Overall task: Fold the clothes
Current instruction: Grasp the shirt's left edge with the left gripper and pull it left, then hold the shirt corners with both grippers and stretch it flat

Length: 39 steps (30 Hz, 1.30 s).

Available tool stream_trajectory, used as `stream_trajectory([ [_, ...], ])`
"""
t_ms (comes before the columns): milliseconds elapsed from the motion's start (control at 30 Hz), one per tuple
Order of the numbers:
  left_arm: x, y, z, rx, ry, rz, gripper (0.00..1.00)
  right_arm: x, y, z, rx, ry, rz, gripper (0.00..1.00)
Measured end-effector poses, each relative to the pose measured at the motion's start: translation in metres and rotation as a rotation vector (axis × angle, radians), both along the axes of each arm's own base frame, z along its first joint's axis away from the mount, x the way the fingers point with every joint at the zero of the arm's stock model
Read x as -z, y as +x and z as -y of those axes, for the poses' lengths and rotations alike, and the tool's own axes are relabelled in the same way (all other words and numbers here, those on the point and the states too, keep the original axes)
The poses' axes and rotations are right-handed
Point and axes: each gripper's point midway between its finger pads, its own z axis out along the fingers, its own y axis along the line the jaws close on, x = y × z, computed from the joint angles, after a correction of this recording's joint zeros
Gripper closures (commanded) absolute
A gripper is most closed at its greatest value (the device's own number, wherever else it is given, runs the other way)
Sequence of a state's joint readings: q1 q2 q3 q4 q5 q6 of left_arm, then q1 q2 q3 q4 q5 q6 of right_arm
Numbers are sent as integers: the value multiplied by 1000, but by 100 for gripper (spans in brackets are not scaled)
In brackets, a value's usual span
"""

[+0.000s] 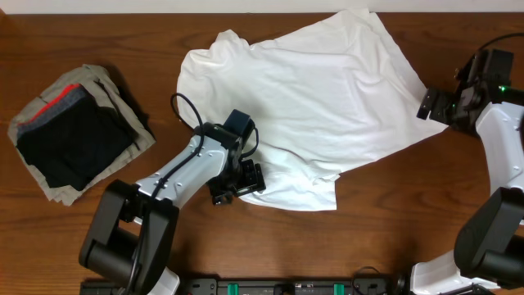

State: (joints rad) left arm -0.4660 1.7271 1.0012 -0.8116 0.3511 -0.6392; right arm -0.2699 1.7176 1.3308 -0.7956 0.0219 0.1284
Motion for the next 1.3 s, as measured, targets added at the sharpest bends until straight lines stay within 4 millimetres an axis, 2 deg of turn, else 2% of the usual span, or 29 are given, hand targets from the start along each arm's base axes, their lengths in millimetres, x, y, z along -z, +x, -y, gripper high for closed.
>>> stream_trajectory([
  [100, 8, 1, 4, -27, -24, 14, 27, 0, -1, 0, 0, 1, -4, 1],
  [167, 13, 2, 5, -46, -34, 22, 40, 1, -1, 0, 0, 2, -6, 1],
  [233, 17, -1, 5, -62, -42, 16, 62, 1, -1, 0, 0, 2, -7, 1],
  [267, 19, -1, 6, -70, -45, 17, 81, 1, -2, -1, -1, 3, -8, 1],
  [300, 19, 0, 6, -72, -49, 20, 94, 1, -2, -1, -1, 3, -8, 1],
  [567, 21, -8, 2, -78, -35, -9, 94, 1, -2, -1, -1, 3, -7, 1],
  [633, 20, -15, -5, -91, -14, -42, 94, 1, -2, -1, -1, 4, -8, 1],
  [767, 9, -18, -38, -154, 53, -68, 94, 1, -2, -1, -1, 5, -7, 1],
  [900, -13, 4, -81, -219, 104, 59, 94, 1, -2, -1, -1, 5, -7, 1],
  [1000, -24, 23, -101, -259, 114, 160, 94, 1, -2, -1, -2, 5, -8, 1],
  [1167, -27, 37, -110, -237, 123, 230, 94, 6, -7, -3, -2, 13, -37, 1],
  [1300, -27, 41, -111, -206, 129, 255, 94, 19, -12, -4, -2, 24, -73, 1],
])
